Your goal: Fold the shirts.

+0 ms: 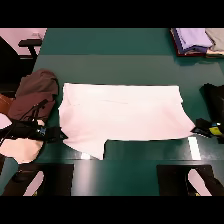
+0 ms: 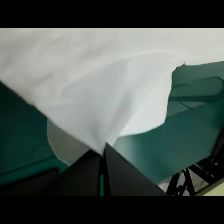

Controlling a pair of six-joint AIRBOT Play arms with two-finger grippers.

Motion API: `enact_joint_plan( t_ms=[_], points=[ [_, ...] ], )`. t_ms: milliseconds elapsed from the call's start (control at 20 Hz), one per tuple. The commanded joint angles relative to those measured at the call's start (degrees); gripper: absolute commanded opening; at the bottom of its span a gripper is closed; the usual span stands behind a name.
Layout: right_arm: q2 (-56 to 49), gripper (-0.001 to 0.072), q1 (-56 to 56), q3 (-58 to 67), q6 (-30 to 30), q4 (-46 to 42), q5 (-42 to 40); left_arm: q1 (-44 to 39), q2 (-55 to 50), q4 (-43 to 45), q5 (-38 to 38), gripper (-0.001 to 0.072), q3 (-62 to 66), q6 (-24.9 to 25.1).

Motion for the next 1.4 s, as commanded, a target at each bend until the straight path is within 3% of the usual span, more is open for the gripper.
enact_joint_plan(
  t_ms=[0, 250, 450, 750, 1000, 1050, 1100, 1150, 1200, 1350],
  points=[
    [6.5, 0.0014, 0.6, 3.2, 2.7, -4.0, 5.6, 0.0, 4.4, -5.1, -6.3, 0.0026, 1.5, -3.8],
    [-1.7, 0.0014, 3.7, 10.3, 2.9, -2.9, 0.2, 0.0, -0.8, -1.4, 6.6, 0.0026, 9.0, -0.5],
    [-16.3, 0.0014, 10.2, 19.0, 3.6, -2.9, -5.6, 0.0, -16.8, -1.3, 14.9, 0.0027, 17.3, 4.1],
    [-34.7, 0.0015, 13.9, 33.3, 4.6, -2.8, -8.0, 0.0, -42.1, -2.0, 19.7, 0.0029, 33.7, 6.9],
    [-43.7, 0.0019, 13.5, 41.3, 4.6, 1.8, -7.6, 0.0, -51.3, -5.6, 21.5, 0.0031, 39.9, 9.3],
    [-44.8, 0.0104, 13.0, 42.0, 4.4, 3.4, -8.0, 0.0, -51.4, -5.6, 22.4, 0.0032, 40.1, 9.3],
    [-45.6, 0.0287, 12.5, 42.6, 3.9, 5.2, -8.3, 0.0, -51.4, -5.8, 22.9, 0.014, 40.2, 9.3],
    [-46.1, 0.0357, 11.9, 43.0, 2.8, 7.4, -8.3, 0.0, -51.3, -6.4, 23.0, 0.0395, 40.2, 9.2],
    [-46.2, 0.038, 11.0, 43.0, 1.0, 9.9, -8.2, 0.0, -51.3, -7.7, 22.6, 0.0438, 40.2, 9.1],
    [-45.3, 0.0391, 7.2, 42.4, -3.4, 13.5, -4.5, 0.0, -51.3, -9.1, 19.2, 0.0426, 41.9, 9.2]
  ],
)
